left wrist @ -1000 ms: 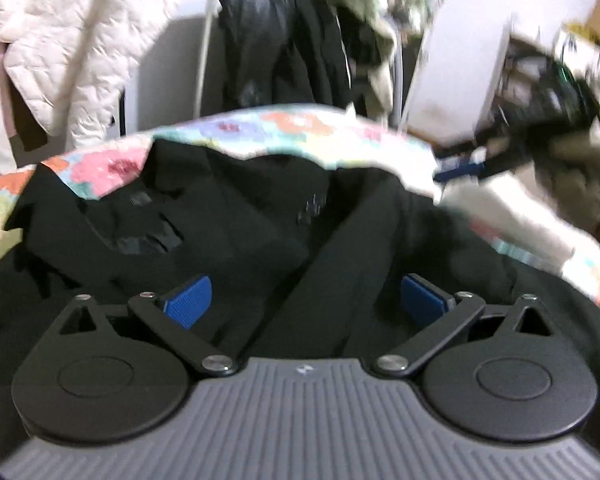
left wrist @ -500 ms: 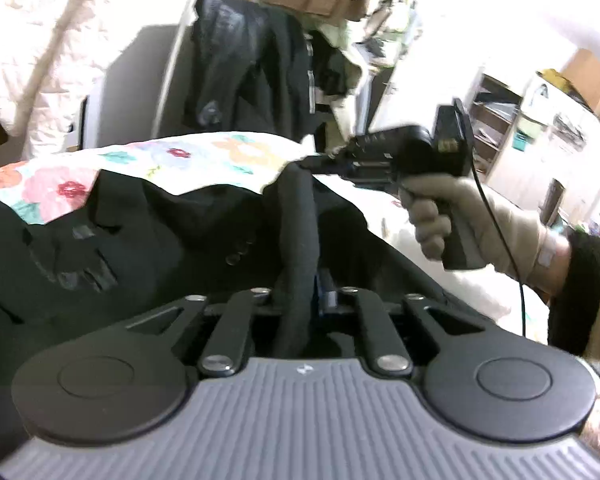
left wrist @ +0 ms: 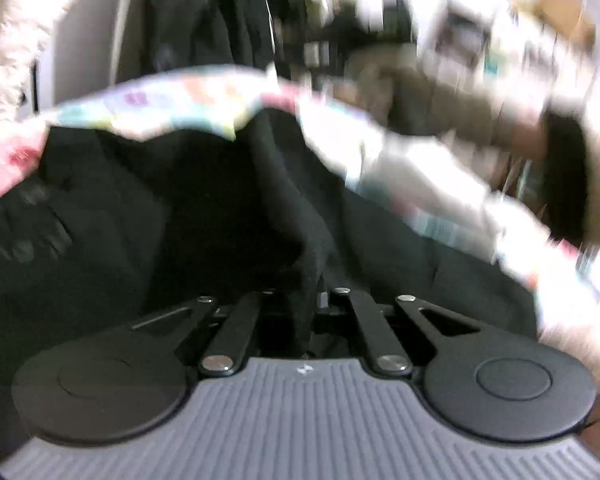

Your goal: Fold clothes

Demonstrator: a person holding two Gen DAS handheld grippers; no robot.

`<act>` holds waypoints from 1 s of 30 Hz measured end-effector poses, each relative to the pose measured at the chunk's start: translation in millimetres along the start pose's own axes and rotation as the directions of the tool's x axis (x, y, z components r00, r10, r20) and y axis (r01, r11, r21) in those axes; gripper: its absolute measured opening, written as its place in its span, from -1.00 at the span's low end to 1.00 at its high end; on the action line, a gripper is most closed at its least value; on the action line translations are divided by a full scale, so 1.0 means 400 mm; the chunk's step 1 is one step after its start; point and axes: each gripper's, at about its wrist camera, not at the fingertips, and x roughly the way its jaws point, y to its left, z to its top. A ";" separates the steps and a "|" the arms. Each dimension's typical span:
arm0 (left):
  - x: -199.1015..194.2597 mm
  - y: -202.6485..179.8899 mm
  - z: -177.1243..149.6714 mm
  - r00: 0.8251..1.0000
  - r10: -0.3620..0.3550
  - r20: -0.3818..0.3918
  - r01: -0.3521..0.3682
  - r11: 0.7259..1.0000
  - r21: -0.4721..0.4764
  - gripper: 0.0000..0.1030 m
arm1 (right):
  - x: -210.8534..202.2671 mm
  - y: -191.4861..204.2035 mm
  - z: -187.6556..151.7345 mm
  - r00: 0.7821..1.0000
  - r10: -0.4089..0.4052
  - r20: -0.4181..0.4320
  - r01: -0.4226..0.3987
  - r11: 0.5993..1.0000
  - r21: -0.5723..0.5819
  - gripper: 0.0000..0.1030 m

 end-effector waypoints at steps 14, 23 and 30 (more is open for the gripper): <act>-0.103 0.179 0.004 1.000 -0.013 0.013 0.017 0.921 -0.390 -0.93 | 0.005 0.130 -0.262 0.928 -0.026 -0.371 -0.059 0.975 -0.216 -0.22; -0.189 0.176 0.024 0.983 0.184 -0.021 -0.178 0.903 -0.391 -0.68 | 0.157 0.132 -0.205 0.939 -0.283 -0.197 0.134 0.826 -0.548 -0.57; -0.208 0.154 -0.036 0.945 0.321 -0.059 -0.322 0.888 -0.329 0.01 | -0.025 0.268 -0.318 0.980 -0.102 -0.168 -0.021 0.796 -0.605 -0.22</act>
